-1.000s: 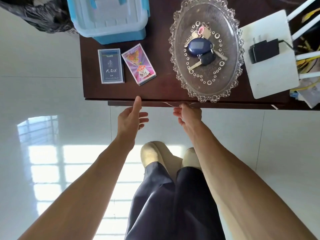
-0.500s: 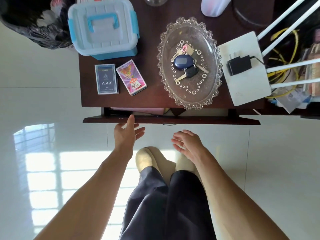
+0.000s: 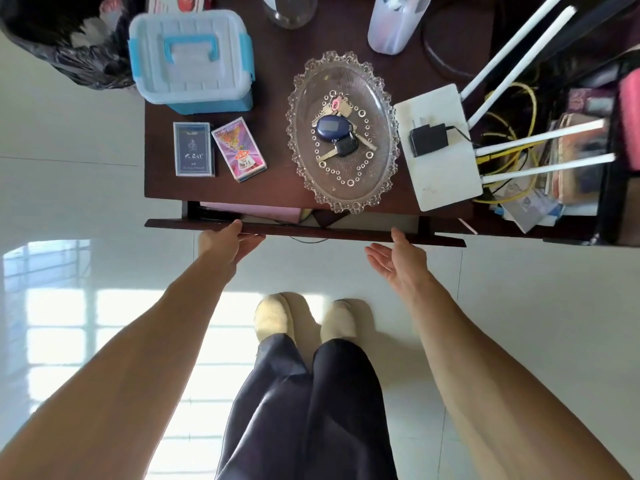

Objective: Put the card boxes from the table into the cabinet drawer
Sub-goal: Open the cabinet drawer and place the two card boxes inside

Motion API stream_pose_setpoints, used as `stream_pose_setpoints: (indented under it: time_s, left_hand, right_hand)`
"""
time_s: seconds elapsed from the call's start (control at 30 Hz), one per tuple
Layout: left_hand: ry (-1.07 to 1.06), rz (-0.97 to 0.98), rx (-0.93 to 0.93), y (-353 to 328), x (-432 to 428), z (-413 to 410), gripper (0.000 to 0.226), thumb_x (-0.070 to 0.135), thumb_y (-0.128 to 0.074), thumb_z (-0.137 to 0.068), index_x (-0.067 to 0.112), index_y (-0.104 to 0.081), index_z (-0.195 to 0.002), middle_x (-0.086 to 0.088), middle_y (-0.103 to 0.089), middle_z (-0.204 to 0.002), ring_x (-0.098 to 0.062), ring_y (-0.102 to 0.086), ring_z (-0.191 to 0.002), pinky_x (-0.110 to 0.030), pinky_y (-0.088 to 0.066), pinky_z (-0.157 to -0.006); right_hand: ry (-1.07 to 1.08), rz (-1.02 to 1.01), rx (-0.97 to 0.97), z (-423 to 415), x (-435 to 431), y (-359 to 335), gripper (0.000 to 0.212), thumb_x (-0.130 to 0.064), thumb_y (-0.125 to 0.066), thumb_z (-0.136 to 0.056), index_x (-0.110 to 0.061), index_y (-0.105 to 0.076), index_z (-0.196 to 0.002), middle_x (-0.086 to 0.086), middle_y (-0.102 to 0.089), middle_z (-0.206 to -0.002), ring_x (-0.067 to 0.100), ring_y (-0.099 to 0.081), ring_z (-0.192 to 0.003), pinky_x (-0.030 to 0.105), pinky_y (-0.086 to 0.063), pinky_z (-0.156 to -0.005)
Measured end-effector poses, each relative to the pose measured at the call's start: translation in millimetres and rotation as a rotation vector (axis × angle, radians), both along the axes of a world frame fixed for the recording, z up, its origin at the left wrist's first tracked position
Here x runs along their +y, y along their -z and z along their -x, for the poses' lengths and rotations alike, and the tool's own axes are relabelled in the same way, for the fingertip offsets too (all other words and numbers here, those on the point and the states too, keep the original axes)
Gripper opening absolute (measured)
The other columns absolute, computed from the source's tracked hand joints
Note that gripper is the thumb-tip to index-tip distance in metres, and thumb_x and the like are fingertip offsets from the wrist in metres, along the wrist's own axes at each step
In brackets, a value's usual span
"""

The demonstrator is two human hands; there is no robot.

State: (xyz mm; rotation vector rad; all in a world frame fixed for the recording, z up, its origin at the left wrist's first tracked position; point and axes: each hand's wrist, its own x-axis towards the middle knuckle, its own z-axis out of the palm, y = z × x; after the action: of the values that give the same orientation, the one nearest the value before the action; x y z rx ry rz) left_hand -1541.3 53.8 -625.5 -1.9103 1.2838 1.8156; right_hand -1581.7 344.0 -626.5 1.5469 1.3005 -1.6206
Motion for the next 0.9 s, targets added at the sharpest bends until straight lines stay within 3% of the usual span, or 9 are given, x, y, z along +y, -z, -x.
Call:
stream_pose_setpoints:
  time_s: [0.17,0.23,0.37,0.43,0.6,0.73,0.9]
  left_hand:
    - [0.003,0.011,0.010,1.3,2.4,-6.2,0.014,0.006,-0.060,-0.094,0.000,-0.059,-0.107,-0.018,-0.075,-0.082,-0.030,-0.077,-0.071,-0.033,-0.065,-0.065]
    - [-0.001,0.010,0.004,-0.1,4.0,-11.1,0.012,0.006,-0.061,-0.094,0.001,-0.060,-0.104,-0.018,-0.075,-0.081,-0.030,-0.077,-0.071,-0.033,-0.065,-0.063]
    - [-0.005,0.002,-0.017,-0.9,6.4,-27.9,0.012,0.006,-0.061,-0.094,-0.003,-0.060,-0.102,-0.019,-0.075,-0.074,-0.030,-0.076,-0.067,-0.031,-0.064,-0.058]
    - [-0.002,0.000,-0.036,-1.4,8.8,-37.8,0.011,0.006,-0.062,-0.094,-0.004,-0.061,-0.097,-0.018,-0.074,-0.064,-0.029,-0.076,-0.063,-0.031,-0.064,-0.057]
    - [-0.014,-0.011,-0.052,-3.0,10.1,-56.9,0.014,0.007,-0.063,-0.093,-0.005,-0.061,-0.087,-0.018,-0.073,-0.060,-0.030,-0.075,-0.061,-0.034,-0.064,-0.059]
    - [-0.036,-0.037,-0.061,-6.1,11.1,-69.4,0.015,0.007,-0.064,-0.093,-0.007,-0.062,-0.087,-0.021,-0.074,-0.068,-0.031,-0.076,-0.063,-0.028,-0.062,-0.051]
    - [-0.068,-0.063,-0.087,-8.0,13.6,-87.3,0.015,0.009,-0.065,-0.092,-0.005,-0.062,-0.087,-0.019,-0.075,-0.065,-0.029,-0.076,-0.061,-0.026,-0.060,-0.048]
  right_hand:
    - [0.071,-0.043,0.021,-2.7,-6.9,4.1,0.016,-0.021,-0.056,-0.103,-0.008,-0.053,-0.093,0.020,-0.075,-0.082,0.028,-0.079,-0.071,0.032,-0.062,-0.053]
    - [0.066,-0.024,0.014,-7.5,-3.9,3.1,0.015,-0.019,-0.057,-0.103,-0.005,-0.054,-0.097,0.022,-0.075,-0.086,0.029,-0.079,-0.073,0.035,-0.064,-0.057]
    - [0.085,0.027,0.014,-23.5,0.0,1.3,0.030,-0.016,-0.057,-0.103,0.002,-0.052,-0.126,0.029,-0.073,-0.104,0.036,-0.078,-0.087,0.038,-0.066,-0.062]
    - [0.105,0.031,0.017,-32.8,2.8,0.4,0.035,-0.015,-0.057,-0.103,0.003,-0.051,-0.131,0.029,-0.074,-0.102,0.035,-0.078,-0.082,0.037,-0.065,-0.059]
    - [0.095,0.042,-0.017,-53.1,7.4,-0.3,0.031,-0.019,-0.059,-0.103,0.000,-0.054,-0.127,0.025,-0.075,-0.101,0.034,-0.079,-0.080,0.037,-0.065,-0.060]
    - [0.089,0.033,-0.034,-65.7,7.6,-3.7,0.025,-0.020,-0.058,-0.103,-0.004,-0.055,-0.121,0.023,-0.073,-0.103,0.030,-0.080,-0.076,0.036,-0.065,-0.059]
    - [0.083,0.036,-0.063,-84.2,9.8,-6.9,0.025,-0.021,-0.058,-0.103,-0.005,-0.054,-0.122,0.022,-0.071,-0.106,0.031,-0.079,-0.084,0.034,-0.064,-0.058]
